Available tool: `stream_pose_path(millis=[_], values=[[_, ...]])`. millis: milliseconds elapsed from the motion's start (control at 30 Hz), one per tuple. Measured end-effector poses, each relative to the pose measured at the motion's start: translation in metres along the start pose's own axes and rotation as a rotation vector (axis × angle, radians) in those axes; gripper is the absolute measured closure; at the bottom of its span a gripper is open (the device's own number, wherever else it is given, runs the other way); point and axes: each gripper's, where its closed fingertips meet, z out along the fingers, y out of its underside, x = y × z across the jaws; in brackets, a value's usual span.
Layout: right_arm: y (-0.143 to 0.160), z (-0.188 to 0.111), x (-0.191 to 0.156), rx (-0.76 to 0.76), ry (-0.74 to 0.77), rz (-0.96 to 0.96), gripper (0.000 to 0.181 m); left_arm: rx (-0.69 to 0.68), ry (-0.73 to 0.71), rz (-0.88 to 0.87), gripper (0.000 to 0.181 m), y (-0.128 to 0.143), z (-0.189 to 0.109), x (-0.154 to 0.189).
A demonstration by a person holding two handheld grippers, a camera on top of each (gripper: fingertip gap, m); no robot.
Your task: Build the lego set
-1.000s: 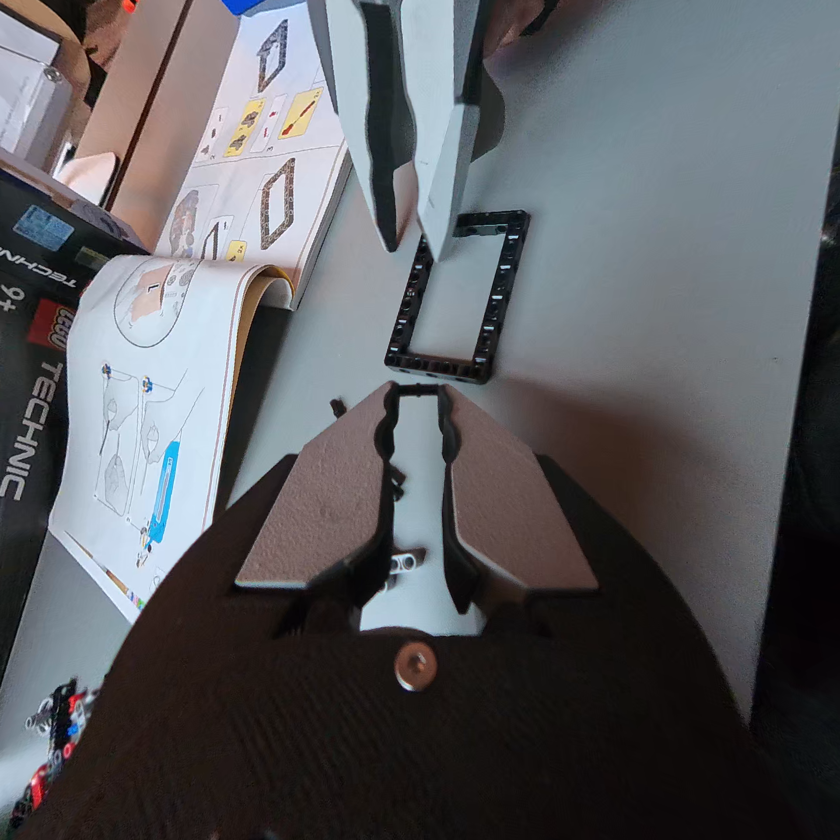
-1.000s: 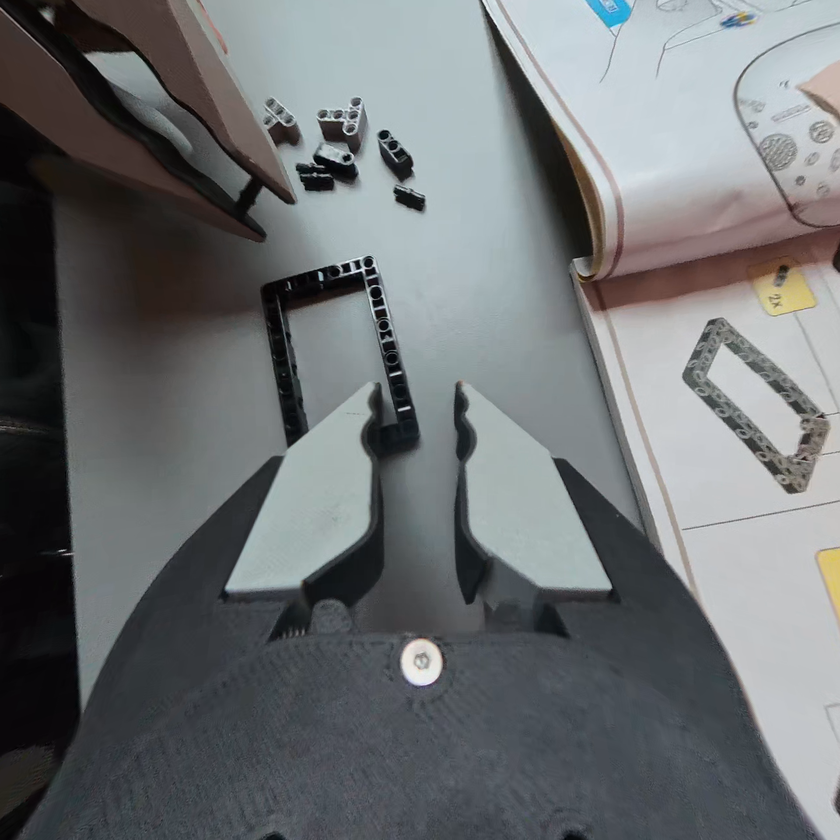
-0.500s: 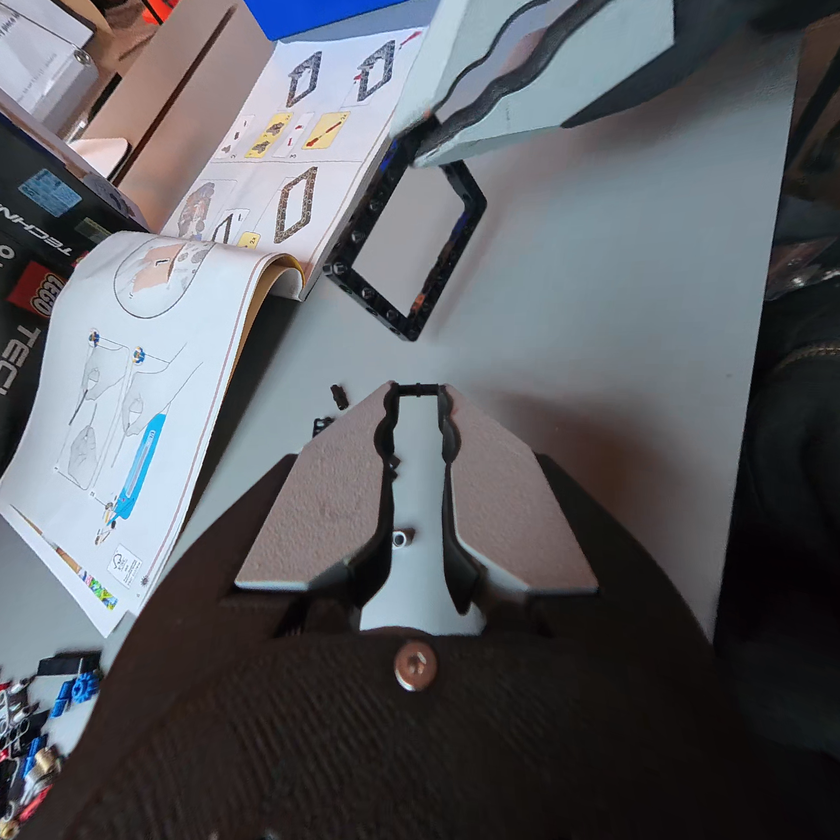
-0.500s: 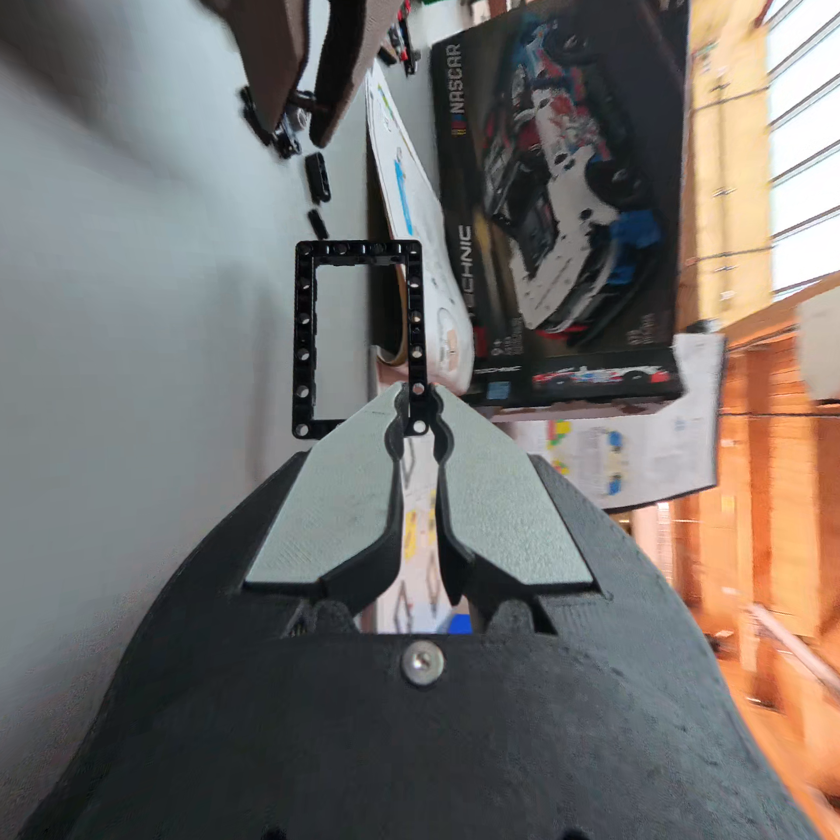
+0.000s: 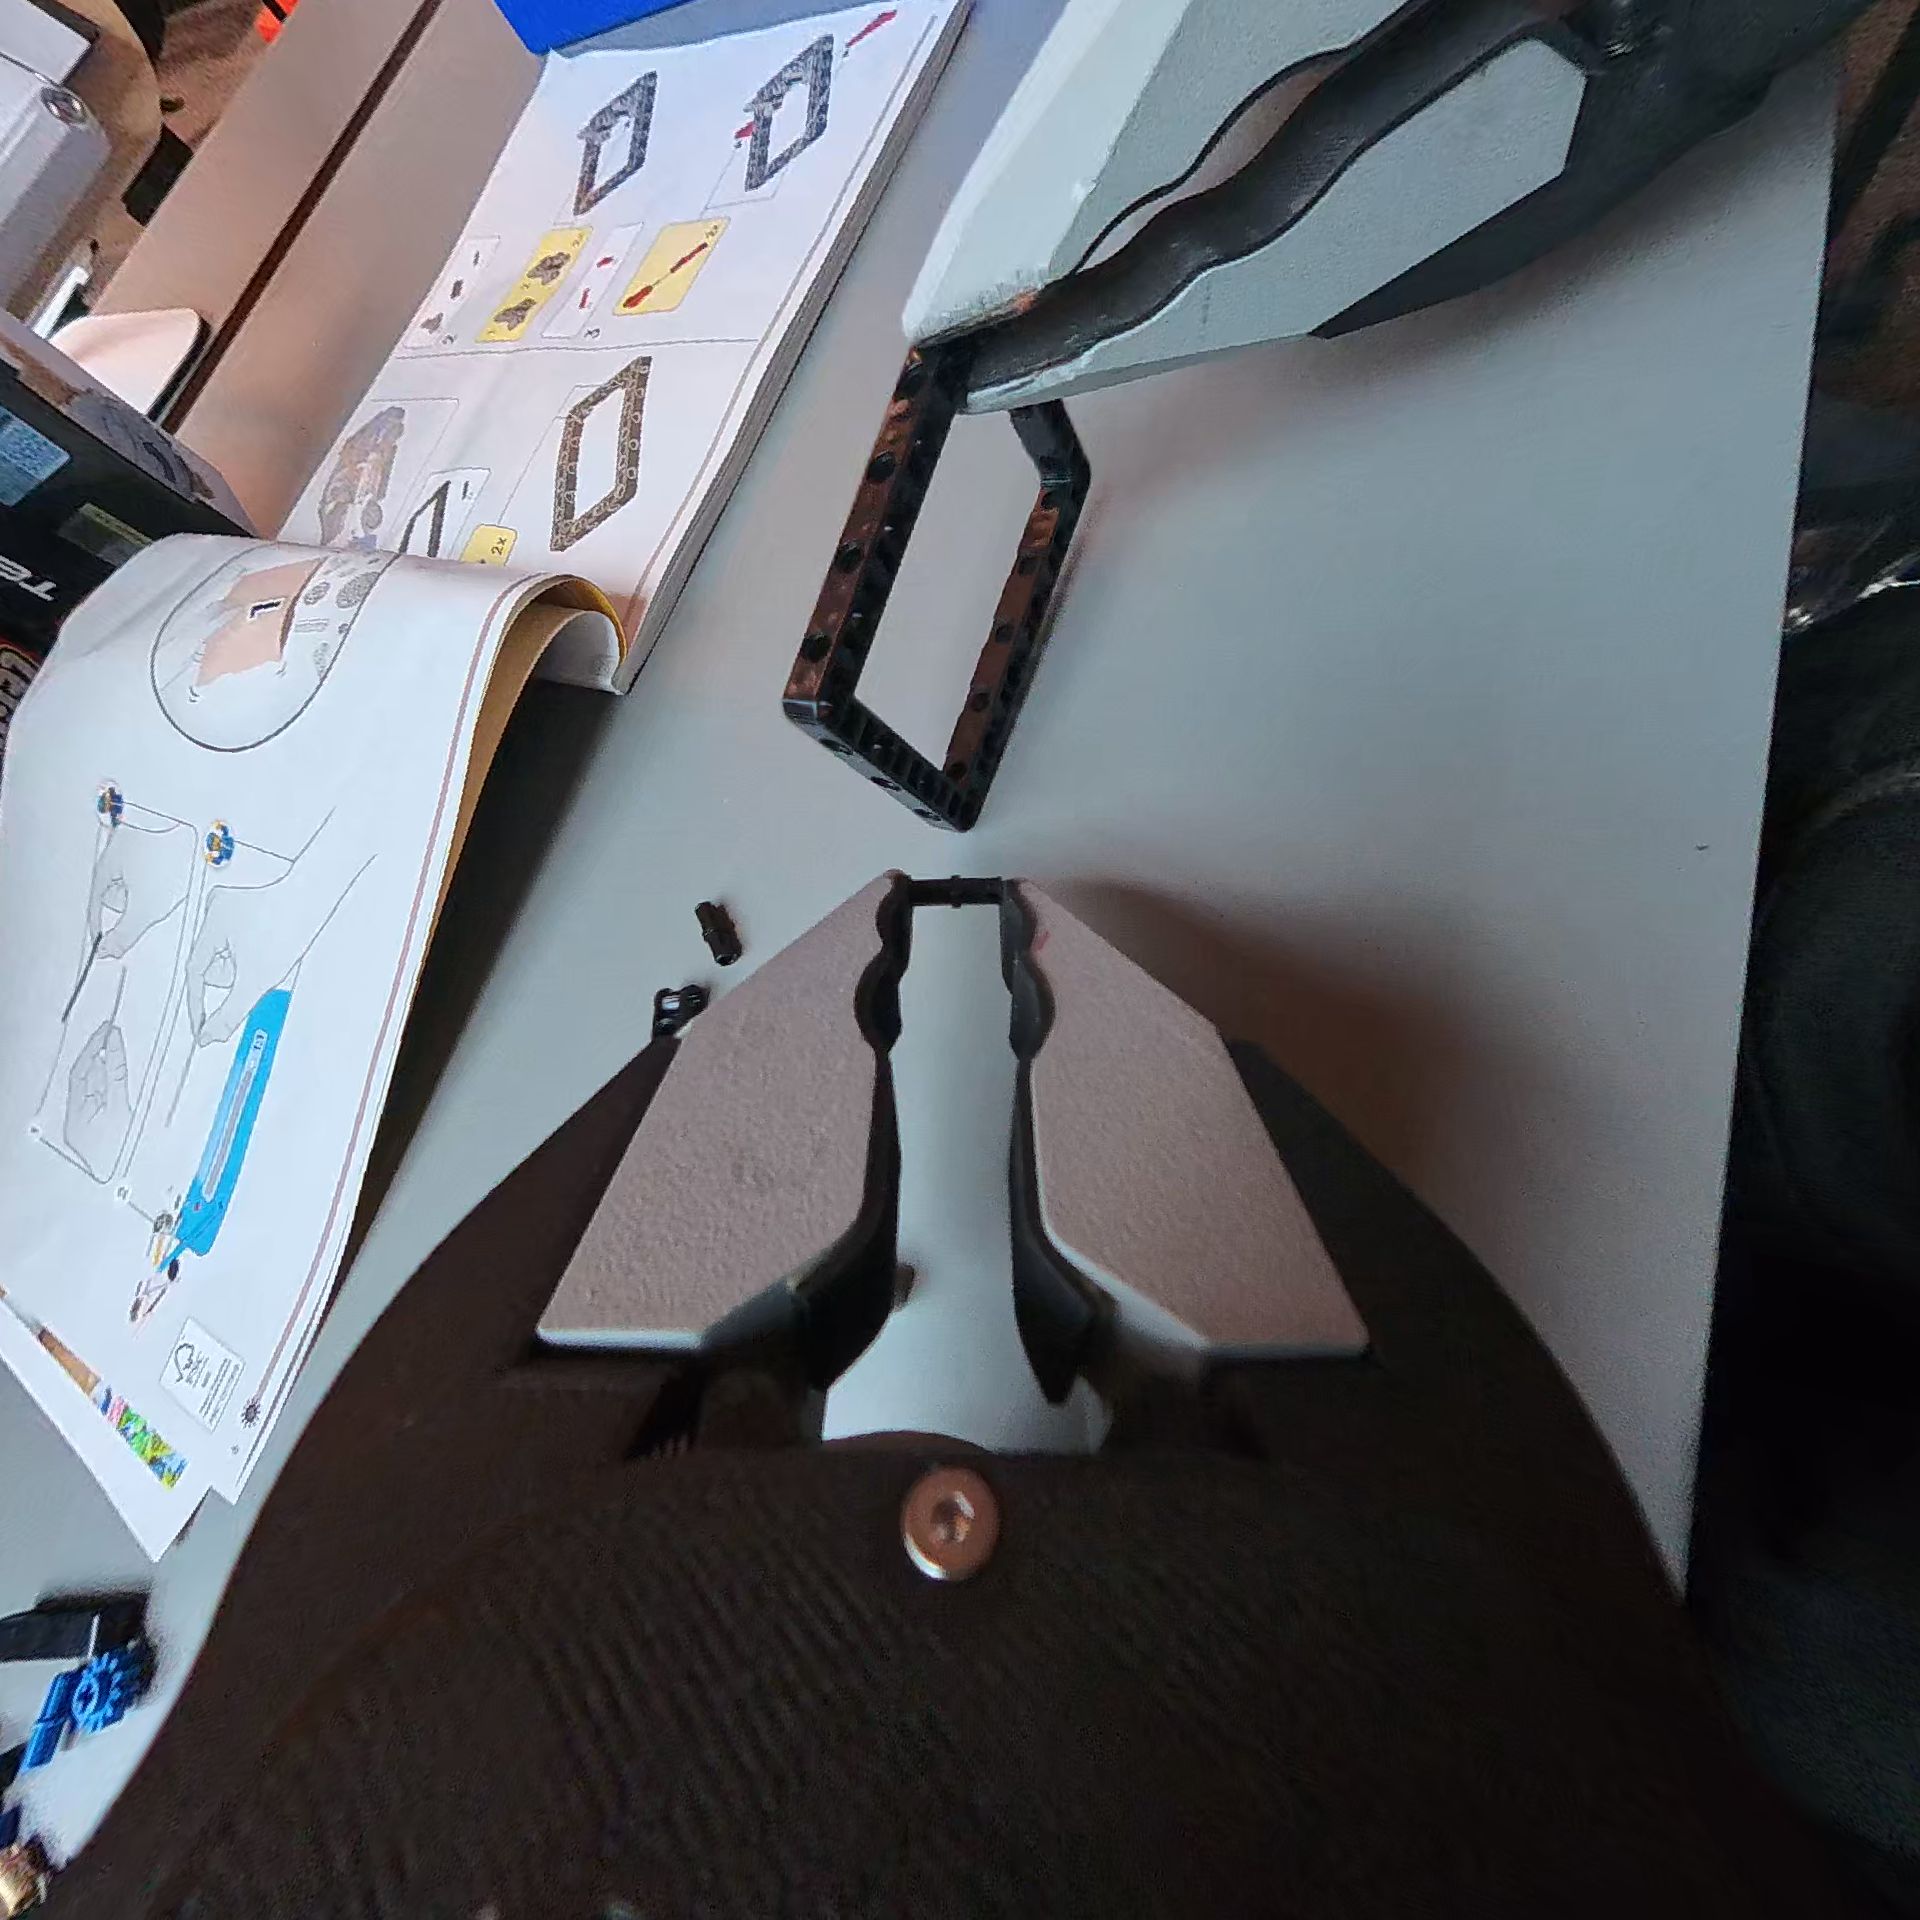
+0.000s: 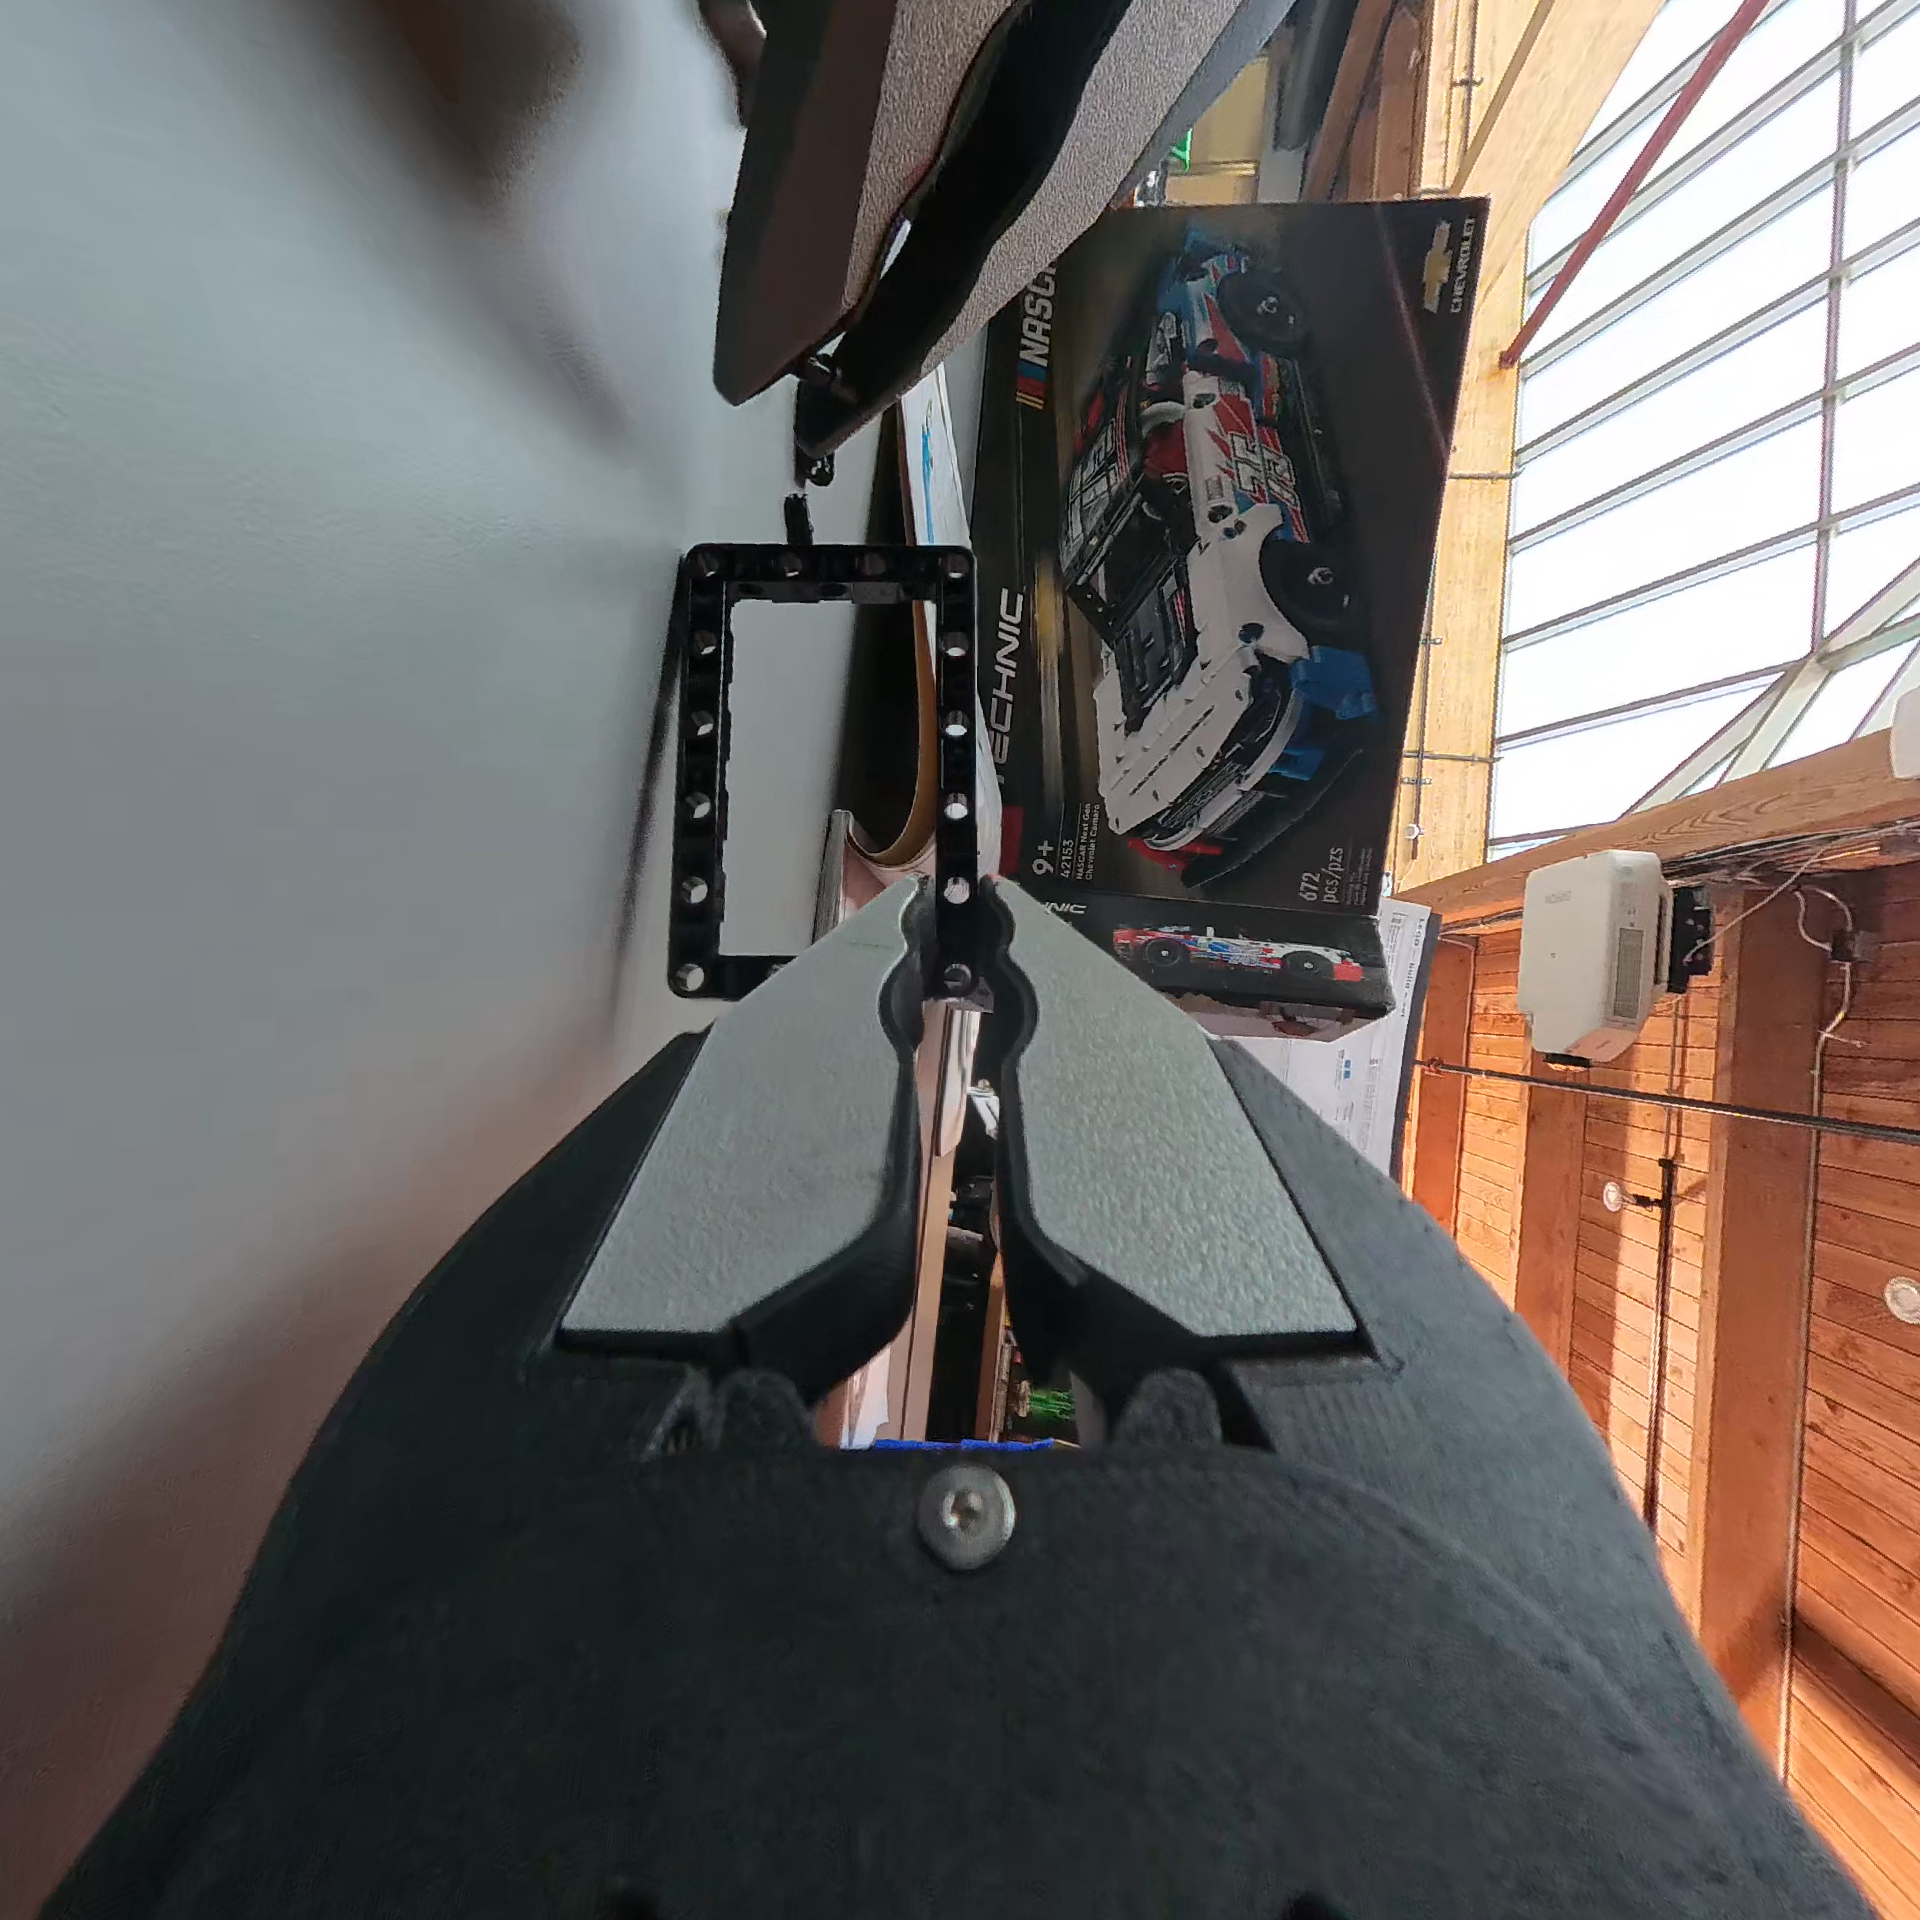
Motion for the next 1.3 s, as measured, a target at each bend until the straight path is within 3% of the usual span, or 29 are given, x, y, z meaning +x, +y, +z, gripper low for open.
stream_pose_path(millis=[400,567,800,1067,1300], values=[[0.000,-0.005,-0.004,0.023,-0.025,0.032,0.164,0.007,0.010,0.016,0.167,-0.001,0.001,0.005],[-0.001,-0.006,-0.005,0.022,-0.009,-0.002,0.176,0.000,0.010,0.013,0.167,0.001,0.001,0.004],[-0.008,-0.007,-0.010,0.051,-0.005,-0.060,0.176,0.023,0.012,0.024,0.167,-0.005,-0.008,-0.015],[-0.014,-0.010,-0.010,0.083,0.010,-0.120,0.175,0.087,0.263,0.114,0.167,-0.032,-0.023,-0.026],[-0.013,-0.011,-0.008,0.083,0.012,-0.112,0.173,0.095,0.340,0.115,0.167,-0.034,-0.015,-0.019]])
